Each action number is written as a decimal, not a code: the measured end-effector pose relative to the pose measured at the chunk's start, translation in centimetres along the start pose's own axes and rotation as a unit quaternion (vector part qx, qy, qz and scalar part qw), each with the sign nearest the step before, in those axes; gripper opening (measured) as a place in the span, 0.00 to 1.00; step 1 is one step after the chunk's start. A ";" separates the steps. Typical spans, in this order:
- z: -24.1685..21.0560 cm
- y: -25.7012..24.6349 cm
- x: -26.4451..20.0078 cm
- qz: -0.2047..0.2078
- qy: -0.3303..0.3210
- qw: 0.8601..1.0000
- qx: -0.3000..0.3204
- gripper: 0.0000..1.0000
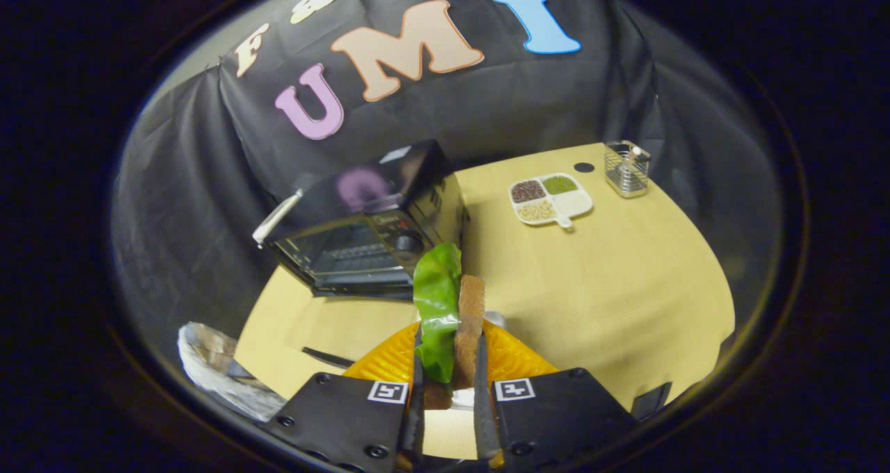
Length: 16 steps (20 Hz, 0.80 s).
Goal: Open the toaster oven, put the food inside, and close the toaster oven door.
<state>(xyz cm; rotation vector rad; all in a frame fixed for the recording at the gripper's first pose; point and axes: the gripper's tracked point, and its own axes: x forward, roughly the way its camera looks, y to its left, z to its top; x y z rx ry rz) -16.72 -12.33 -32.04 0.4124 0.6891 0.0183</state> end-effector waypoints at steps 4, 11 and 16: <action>0.5 5.1 0.7 0.053 0.001 0.997 0.054 0.31; -0.6 11.7 4.5 0.111 0.019 0.981 0.156 0.31; -2.1 14.7 8.5 0.124 0.024 0.967 0.221 0.31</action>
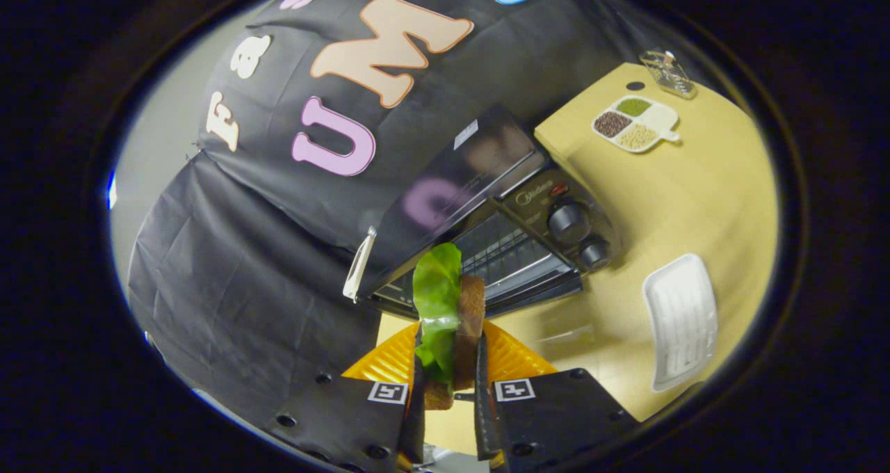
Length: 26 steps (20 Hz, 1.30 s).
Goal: Open the toaster oven, put the food inside, and close the toaster oven door.
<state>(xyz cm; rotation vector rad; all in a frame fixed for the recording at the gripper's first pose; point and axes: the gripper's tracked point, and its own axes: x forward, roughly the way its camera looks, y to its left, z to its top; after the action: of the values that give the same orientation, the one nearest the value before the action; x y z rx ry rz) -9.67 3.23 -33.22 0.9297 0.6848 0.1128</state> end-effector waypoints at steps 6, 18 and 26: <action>-0.8 -0.3 4.8 -0.002 -0.011 0.998 0.063 0.31; 0.7 -1.4 11.0 -0.001 -0.066 0.991 0.120 0.31; 2.4 -2.3 11.1 -0.027 -0.108 0.990 0.081 0.33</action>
<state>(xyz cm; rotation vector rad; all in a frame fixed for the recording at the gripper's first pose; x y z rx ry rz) 0.01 4.28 -39.51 1.0602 0.5223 -0.0931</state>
